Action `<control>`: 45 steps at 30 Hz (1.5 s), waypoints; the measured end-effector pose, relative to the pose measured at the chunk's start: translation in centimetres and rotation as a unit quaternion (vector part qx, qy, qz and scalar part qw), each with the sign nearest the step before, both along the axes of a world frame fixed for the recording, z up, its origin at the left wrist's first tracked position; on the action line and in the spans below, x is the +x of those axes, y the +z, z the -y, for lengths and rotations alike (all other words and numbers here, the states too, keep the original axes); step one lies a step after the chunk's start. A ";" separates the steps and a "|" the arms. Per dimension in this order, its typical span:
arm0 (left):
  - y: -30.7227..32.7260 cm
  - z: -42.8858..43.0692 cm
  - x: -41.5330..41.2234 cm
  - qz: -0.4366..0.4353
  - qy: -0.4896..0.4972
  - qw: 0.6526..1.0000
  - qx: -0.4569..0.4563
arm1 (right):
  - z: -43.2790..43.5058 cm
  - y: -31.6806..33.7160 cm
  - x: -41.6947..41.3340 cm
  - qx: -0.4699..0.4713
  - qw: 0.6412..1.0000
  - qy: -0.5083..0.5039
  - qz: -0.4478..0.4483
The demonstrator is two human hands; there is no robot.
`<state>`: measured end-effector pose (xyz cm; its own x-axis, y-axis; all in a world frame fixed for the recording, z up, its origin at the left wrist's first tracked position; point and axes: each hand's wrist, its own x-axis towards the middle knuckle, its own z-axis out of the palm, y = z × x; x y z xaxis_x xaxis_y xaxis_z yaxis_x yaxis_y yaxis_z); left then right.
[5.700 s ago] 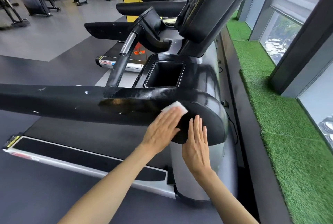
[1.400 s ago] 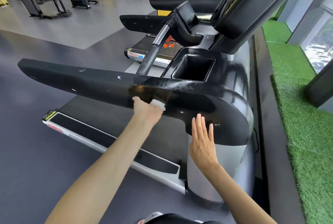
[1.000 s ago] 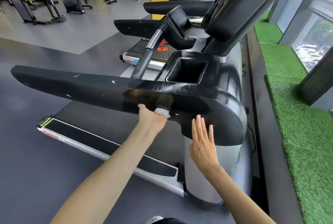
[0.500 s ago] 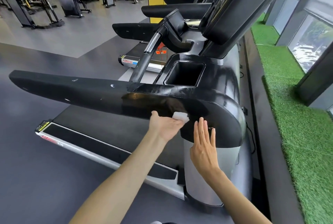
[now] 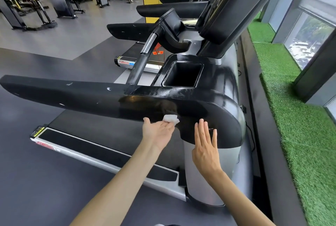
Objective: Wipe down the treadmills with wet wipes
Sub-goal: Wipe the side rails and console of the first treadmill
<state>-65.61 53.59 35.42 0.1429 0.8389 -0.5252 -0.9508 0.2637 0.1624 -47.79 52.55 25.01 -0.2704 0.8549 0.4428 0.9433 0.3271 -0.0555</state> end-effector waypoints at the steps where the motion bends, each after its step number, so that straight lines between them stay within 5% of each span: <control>1: -0.2 0.0 0.5 -0.018 0.001 1.000 -0.012 | 0.0 0.0 -0.1 -0.003 1.000 -0.001 -0.001; 11: 0.2 -0.7 -0.6 -0.007 0.030 0.999 -0.033 | 0.0 0.1 -0.4 -0.003 1.000 -0.004 -0.001; 16: 0.8 -0.3 2.5 -0.038 -0.041 0.997 -0.044 | -0.1 0.1 0.1 -0.002 1.000 0.008 0.000; 23: -0.6 -1.5 -0.7 -0.003 0.093 0.993 -0.070 | -0.2 0.0 1.0 -0.004 1.000 0.025 0.006; 28: -0.6 -1.2 4.1 -0.048 -0.002 0.997 -0.057 | -0.3 0.3 1.5 -0.003 0.999 0.048 0.001; 35: -1.5 -1.0 -1.1 0.027 0.160 0.985 -0.057 | -0.8 0.1 2.2 0.000 0.997 0.067 0.023; 41: -1.2 -0.8 3.0 -0.026 0.108 0.992 -0.053 | -0.6 0.0 1.0 0.009 0.999 0.053 -0.001; 45: 0.9 -0.4 -1.7 -0.037 0.169 0.984 -0.048 | -0.4 0.0 0.5 0.007 0.999 0.045 -0.021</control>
<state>-67.27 53.95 36.34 -0.1781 0.7772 -0.6035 -0.9733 -0.0488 0.2245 -47.31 52.90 24.99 -0.3266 0.8219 0.4668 0.9074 0.4108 -0.0886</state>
